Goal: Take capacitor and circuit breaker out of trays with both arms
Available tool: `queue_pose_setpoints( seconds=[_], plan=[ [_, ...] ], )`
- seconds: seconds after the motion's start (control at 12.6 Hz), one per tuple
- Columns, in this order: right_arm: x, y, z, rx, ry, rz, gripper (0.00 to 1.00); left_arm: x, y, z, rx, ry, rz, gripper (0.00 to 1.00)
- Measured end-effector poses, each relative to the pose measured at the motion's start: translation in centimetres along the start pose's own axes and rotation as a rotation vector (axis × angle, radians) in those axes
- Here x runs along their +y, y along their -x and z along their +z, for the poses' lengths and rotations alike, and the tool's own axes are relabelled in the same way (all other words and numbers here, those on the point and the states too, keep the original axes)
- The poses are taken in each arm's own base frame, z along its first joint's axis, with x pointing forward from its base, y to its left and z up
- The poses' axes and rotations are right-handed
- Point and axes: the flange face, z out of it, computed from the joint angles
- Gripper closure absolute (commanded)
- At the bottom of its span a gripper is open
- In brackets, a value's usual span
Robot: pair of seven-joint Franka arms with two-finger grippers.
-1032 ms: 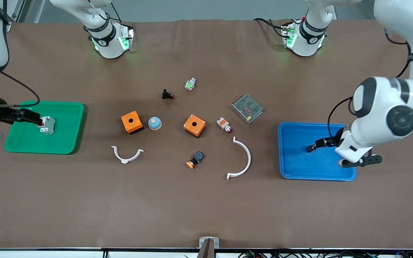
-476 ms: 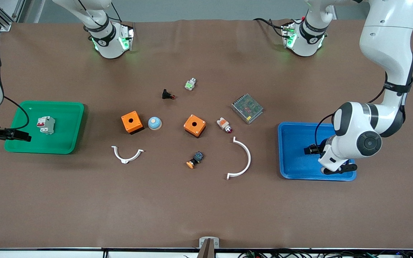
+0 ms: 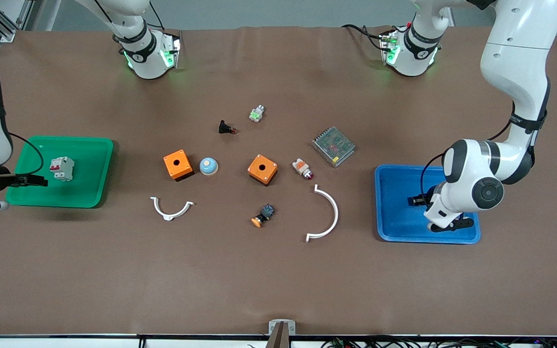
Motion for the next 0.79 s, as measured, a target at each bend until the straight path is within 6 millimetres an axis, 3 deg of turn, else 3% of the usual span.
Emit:
queue_pose_setpoints(
  seconds=[0.08, 0.16, 0.24, 0.48, 0.63, 0.79],
  plan=[
    [-0.2, 0.6, 1.6, -0.017, 0.003, -0.014, 0.0, 0.0, 0.0, 0.5, -0.001, 0.001, 0.0, 0.62],
    [-0.5, 1.2, 2.9, -0.04, 0.006, -0.028, 0.0, 0.0, -0.1, 1.1, -0.003, 0.001, 0.0, 0.84],
    [-0.6, 1.7, 3.9, -0.064, 0.015, -0.048, 0.0, 0.1, -0.2, 1.5, -0.003, 0.002, 0.0, 0.99],
    [-0.7, 2.2, 4.7, -0.096, 0.041, -0.137, 0.0, 0.3, -0.9, 0.0, 0.035, 0.012, 0.001, 1.0],
    [-0.8, 2.5, 4.9, -0.103, 0.039, -0.167, 0.0, 1.9, -1.3, -4.0, 0.104, 0.032, 0.023, 1.0],
    [-1.0, 3.0, 5.6, -0.118, 0.031, -0.17, 0.0, 6.3, -0.2, -9.1, 0.165, 0.07, 0.052, 1.0]
  ],
)
